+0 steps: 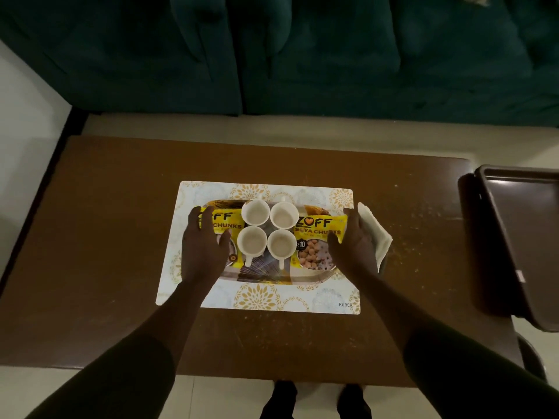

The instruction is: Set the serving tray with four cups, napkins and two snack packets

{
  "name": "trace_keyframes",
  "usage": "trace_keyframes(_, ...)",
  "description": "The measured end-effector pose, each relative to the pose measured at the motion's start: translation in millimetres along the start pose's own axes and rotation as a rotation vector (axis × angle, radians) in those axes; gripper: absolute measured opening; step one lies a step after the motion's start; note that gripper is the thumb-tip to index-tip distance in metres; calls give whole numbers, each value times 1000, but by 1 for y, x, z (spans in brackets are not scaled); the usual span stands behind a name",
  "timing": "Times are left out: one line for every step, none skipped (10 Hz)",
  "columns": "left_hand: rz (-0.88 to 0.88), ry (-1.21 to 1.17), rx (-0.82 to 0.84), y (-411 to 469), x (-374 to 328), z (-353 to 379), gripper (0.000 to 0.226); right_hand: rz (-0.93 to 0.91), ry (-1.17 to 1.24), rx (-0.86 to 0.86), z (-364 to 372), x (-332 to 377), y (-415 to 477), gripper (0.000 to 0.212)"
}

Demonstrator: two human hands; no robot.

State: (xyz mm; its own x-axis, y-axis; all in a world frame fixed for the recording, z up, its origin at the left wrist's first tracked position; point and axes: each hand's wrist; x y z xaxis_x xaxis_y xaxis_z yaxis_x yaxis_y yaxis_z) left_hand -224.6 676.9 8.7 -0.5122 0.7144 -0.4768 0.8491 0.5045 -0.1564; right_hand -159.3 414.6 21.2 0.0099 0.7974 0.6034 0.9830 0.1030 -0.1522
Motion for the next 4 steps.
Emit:
trace_keyframes(59,47,24,-9,-24,-11,60,-51,-46,61,-21,10,-1,59)
trace_keyframes(189,111,-10,-11,-50,-35,63,-102,-129,92,-50,23,1,67)
trace_keyframes(287,175,-108,4,-86,-67,66,-130,-211,77,-85,45,14,72)
trace_keyframes(366,141,-157,14,-128,-99,66,-219,-277,-17,-125,77,27,74)
Point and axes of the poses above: each hand's wrist, its own y-axis towards the middle knuckle, its own z-axis out of the palm, x = y × z, and after that the axes turned 6 degrees about -z, right-handed
